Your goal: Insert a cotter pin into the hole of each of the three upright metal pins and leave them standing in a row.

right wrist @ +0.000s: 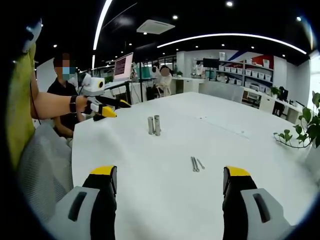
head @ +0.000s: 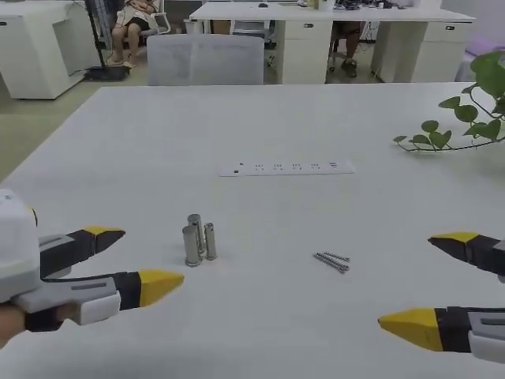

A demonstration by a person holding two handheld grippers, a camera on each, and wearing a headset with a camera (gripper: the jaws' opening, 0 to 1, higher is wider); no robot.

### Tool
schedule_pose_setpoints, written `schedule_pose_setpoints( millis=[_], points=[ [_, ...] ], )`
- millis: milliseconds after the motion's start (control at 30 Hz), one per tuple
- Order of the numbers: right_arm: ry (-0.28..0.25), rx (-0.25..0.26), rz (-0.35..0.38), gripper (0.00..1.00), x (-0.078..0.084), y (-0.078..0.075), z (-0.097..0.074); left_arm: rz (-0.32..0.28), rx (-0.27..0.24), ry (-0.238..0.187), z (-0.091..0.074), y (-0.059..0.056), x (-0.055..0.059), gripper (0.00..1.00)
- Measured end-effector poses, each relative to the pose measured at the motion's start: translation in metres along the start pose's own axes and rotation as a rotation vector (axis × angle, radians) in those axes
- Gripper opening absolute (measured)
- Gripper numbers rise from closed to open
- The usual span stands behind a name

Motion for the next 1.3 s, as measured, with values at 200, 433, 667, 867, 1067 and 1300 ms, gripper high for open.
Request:
schedule_pose_setpoints(
  millis=[200,433,667,867,1067,1300],
  points=[
    [0.000,0.001,0.001,0.89,0.000,-0.001,0.000,0.008,-0.008,0.001,0.009,0.009,-0.001,0.70],
    [0.002,-0.006,-0.003,0.89,-0.002,0.001,0.002,0.025,-0.024,-0.006,0.022,0.020,-0.005,0.63],
    [0.005,-0.007,-0.002,0.89,-0.001,0.001,0.002,0.027,-0.035,0.001,0.033,0.032,-0.004,0.57],
    [0.011,-0.005,0.000,0.89,0.001,0.000,0.000,0.021,-0.041,0.001,0.044,0.038,-0.003,0.52],
    [0.016,-0.006,0.000,0.88,0.002,-0.001,0.000,0.018,-0.041,0.016,0.053,0.041,0.001,0.50],
    [0.019,-0.008,0.002,0.88,0.002,0.000,0.000,0.013,-0.042,0.029,0.063,0.045,0.008,0.46]
  ],
)
Point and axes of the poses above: the centre of the closed fingertips' face, and the gripper's own axes: z roughly forward along the fingers, y roughly to its left, x roughly out of its underside, the point moved 3 cm from there along -z, roughly backward along the fingers, and after that the axes turned 4 degrees about x, right-handed, at the moved point
